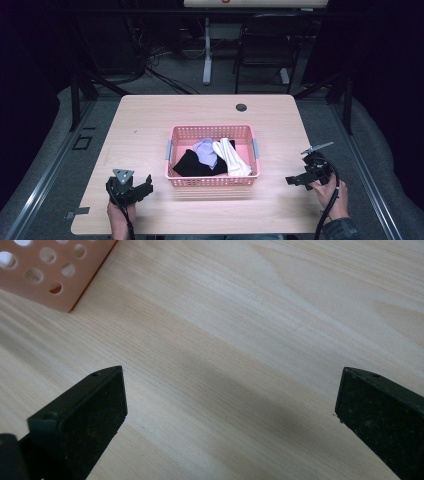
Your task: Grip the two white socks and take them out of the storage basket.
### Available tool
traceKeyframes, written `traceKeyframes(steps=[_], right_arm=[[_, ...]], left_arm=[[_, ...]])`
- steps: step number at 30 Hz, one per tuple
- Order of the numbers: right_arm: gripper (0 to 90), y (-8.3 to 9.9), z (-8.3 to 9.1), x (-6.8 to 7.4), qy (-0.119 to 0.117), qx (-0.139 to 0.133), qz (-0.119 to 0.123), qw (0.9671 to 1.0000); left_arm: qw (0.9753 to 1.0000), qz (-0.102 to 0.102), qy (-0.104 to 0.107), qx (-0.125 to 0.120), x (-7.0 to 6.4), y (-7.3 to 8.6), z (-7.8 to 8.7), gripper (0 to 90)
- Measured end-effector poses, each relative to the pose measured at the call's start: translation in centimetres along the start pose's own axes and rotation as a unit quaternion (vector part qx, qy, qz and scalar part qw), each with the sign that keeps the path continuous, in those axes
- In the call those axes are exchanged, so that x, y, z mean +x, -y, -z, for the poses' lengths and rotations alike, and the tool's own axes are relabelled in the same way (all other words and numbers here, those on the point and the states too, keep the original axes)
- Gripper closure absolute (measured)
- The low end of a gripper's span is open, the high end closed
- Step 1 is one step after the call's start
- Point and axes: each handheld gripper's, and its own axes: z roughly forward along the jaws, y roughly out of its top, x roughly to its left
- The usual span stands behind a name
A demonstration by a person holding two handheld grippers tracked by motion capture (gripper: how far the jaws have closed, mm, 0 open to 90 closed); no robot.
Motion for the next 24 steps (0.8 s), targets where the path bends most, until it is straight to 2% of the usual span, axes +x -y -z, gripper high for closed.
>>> traceKeyframes(steps=[1, 3, 5, 8, 9, 15, 21, 24], right_arm=[[0.0, -0.3, 0.0, 0.1, -0.011, 0.005, 0.003, 0.9999], [0.0, -0.6, 0.1, 0.2, -0.013, 0.011, 0.007, 0.9998], [0.0, -0.9, 0.2, 0.5, -0.011, 0.013, 0.013, 0.9998], [0.0, -1.3, 0.4, 0.7, -0.013, 0.014, 0.013, 0.9997], [0.0, -1.5, 0.5, 0.7, -0.013, 0.019, 0.015, 0.9996], [0.0, -2.9, 1.6, 1.0, -0.020, 0.011, 0.022, 0.9995], [0.0, -5.4, 2.3, 2.5, -0.028, 0.017, 0.047, 0.9984], [0.0, -6.7, 2.7, 3.2, -0.033, 0.020, 0.058, 0.9976]], left_arm=[[0.9999, -0.006, 0.010, 0.007, -0.1, 0.1, 0.0, 12.8], [0.9995, -0.015, 0.025, 0.015, -0.2, 0.1, 0.1, 12.9], [0.9989, -0.021, 0.040, 0.013, -0.2, 0.2, 0.4, 14.6], [0.9982, -0.027, 0.053, 0.014, 0.0, 0.3, 0.7, 14.7], [0.9981, -0.026, 0.054, 0.016, 0.0, 0.4, 0.7, 14.7], [0.9980, -0.022, 0.053, 0.024, 0.2, 0.5, 0.6, 14.7], [0.9984, -0.019, 0.046, 0.026, 0.3, 0.3, 0.1, 14.8], [0.9981, -0.025, 0.048, 0.030, -0.1, 0.2, -0.2, 14.9]])
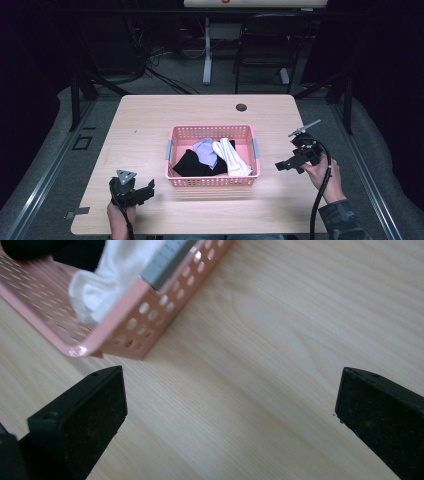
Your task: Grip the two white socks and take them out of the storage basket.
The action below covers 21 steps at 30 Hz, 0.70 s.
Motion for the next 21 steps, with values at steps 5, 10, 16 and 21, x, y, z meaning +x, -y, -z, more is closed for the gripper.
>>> traceKeyframes(steps=[5, 10, 16, 21], right_arm=[[0.0, -2.2, 0.6, 1.6, -0.008, -0.003, 0.022, 0.9997], [0.0, -4.3, 0.8, 2.7, -0.012, 0.006, 0.049, 0.9987], [0.0, -7.7, -0.2, 4.2, -0.028, 0.012, 0.072, 0.9969], [0.9, -9.7, -1.7, 4.9, -0.042, 0.018, 0.078, 0.9959]], left_arm=[[1.0000, -0.003, 0.001, 0.002, -0.1, 0.1, 0.1, 14.9], [1.0000, 0.001, 0.000, 0.000, 0.1, 0.2, 0.1, 14.9], [1.0000, 0.001, 0.000, 0.000, 0.1, 0.2, 0.1, 14.9], [1.0000, 0.004, -0.002, 0.000, 0.3, 0.2, 0.1, 15.0]])
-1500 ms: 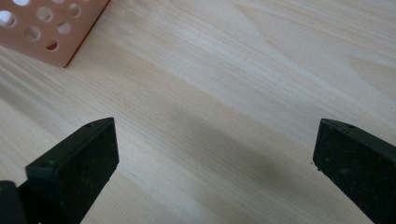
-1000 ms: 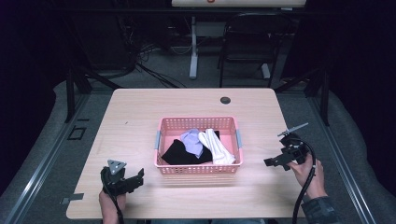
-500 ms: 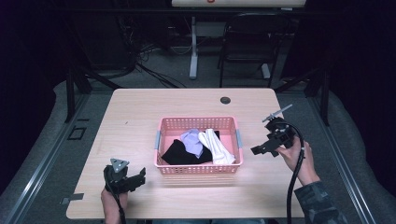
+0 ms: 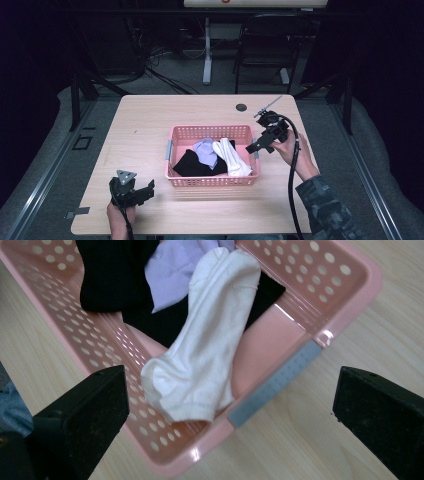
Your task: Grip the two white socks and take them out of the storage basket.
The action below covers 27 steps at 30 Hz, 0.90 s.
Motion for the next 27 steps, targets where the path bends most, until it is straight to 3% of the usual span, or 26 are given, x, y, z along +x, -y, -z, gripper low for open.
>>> traceKeyframes(steps=[5, 7, 11, 12, 19, 22, 27], right_arm=[[2.3, -1.8, -1.5, 0.4, -0.007, -0.001, 0.004, 1.0000], [3.2, -2.4, -1.8, 0.4, -0.007, 0.011, 0.011, 0.9999], [7.0, -3.3, -3.0, 0.5, -0.016, 0.004, 0.002, 0.9999], [7.6, -3.5, -3.1, 0.4, -0.015, 0.017, 0.011, 0.9997], [12.1, -4.7, -5.0, 0.3, -0.022, 0.030, 0.010, 0.9993], [13.6, -5.0, -5.9, 0.4, -0.026, 0.030, -0.001, 0.9992], [19.8, -5.5, -7.2, 0.3, -0.017, 0.048, -0.006, 0.9987]], left_arm=[[1.0000, -0.001, 0.002, 0.001, 0.0, 0.0, 0.0, 15.0], [1.0000, 0.001, 0.003, 0.001, 0.0, 0.0, 0.0, 15.0], [1.0000, 0.002, 0.004, 0.000, 0.0, 0.0, 0.0, 15.0], [1.0000, 0.000, 0.003, 0.002, 0.0, 0.0, 0.0, 15.0], [1.0000, 0.002, 0.003, -0.001, 0.0, 0.1, 0.1, 15.0], [1.0000, 0.000, 0.004, 0.001, 0.0, 0.0, 0.1, 15.0], [1.0000, 0.001, 0.004, 0.000, 0.0, 0.0, 0.1, 15.0]])
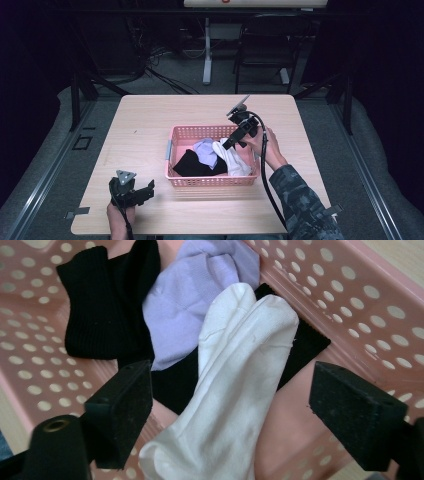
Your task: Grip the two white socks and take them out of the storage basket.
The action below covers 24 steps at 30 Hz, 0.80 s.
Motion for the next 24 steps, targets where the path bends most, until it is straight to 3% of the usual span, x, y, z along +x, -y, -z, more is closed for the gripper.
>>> traceKeyframes(steps=[9, 10, 11, 12, 15, 18, 20, 24], right_arm=[[33.9, -0.9, -2.6, -0.2, 0.013, 0.017, -0.036, 0.9991], [35.0, -1.0, -2.8, -0.4, 0.013, 0.018, -0.030, 0.9993], [35.2, -1.1, -3.1, -0.3, 0.011, 0.015, -0.043, 0.9989], [35.9, -1.2, -3.1, -0.5, 0.015, 0.025, -0.031, 0.9991], [39.5, -1.3, -3.8, -0.5, 0.020, 0.026, -0.045, 0.9984], [43.8, -1.4, -3.9, -0.5, 0.023, 0.037, -0.042, 0.9981], [61.5, -1.4, -4.1, -0.6, 0.022, 0.044, -0.041, 0.9980], [78.1, -1.4, -4.2, -0.5, 0.017, 0.047, -0.042, 0.9979]], left_arm=[[1.0000, 0.002, 0.001, -0.003, 0.0, 0.0, 0.0, 15.0], [1.0000, 0.002, 0.001, -0.003, 0.0, 0.0, 0.0, 15.0], [1.0000, 0.002, 0.001, -0.003, 0.0, 0.0, 0.0, 15.0], [1.0000, 0.002, 0.001, -0.002, 0.0, 0.0, 0.1, 15.0], [1.0000, 0.002, 0.001, -0.003, 0.0, 0.0, 0.0, 15.0], [1.0000, 0.000, 0.002, -0.002, 0.0, 0.0, 0.0, 15.0], [1.0000, 0.000, 0.003, -0.001, 0.0, 0.0, 0.0, 15.0], [1.0000, 0.001, 0.003, -0.003, 0.0, 0.0, 0.0, 15.1]])
